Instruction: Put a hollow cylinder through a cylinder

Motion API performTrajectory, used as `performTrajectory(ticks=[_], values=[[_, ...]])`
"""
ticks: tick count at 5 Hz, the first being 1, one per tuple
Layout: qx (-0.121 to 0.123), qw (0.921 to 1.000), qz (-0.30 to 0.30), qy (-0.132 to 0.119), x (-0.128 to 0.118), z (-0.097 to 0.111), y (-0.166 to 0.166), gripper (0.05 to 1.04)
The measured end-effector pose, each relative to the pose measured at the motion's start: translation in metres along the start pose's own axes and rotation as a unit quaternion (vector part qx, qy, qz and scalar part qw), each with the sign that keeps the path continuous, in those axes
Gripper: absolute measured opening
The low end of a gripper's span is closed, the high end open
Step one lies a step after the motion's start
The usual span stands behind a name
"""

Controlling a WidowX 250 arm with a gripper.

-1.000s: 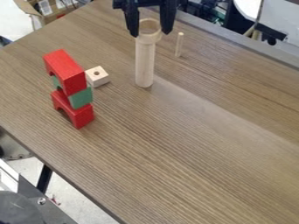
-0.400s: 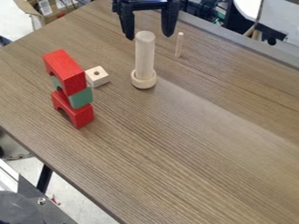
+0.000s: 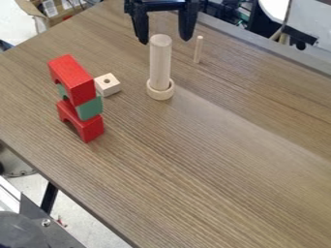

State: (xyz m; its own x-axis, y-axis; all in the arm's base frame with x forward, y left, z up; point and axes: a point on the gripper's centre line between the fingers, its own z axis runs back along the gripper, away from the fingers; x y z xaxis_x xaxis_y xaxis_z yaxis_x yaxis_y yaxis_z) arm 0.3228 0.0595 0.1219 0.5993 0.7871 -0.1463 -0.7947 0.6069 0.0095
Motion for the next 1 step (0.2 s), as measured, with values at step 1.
performTrajectory(ticks=[1], values=[[-0.005,0.9995,-0.004,-0.031,-0.0053,0.0314,-0.0049,1.001]])
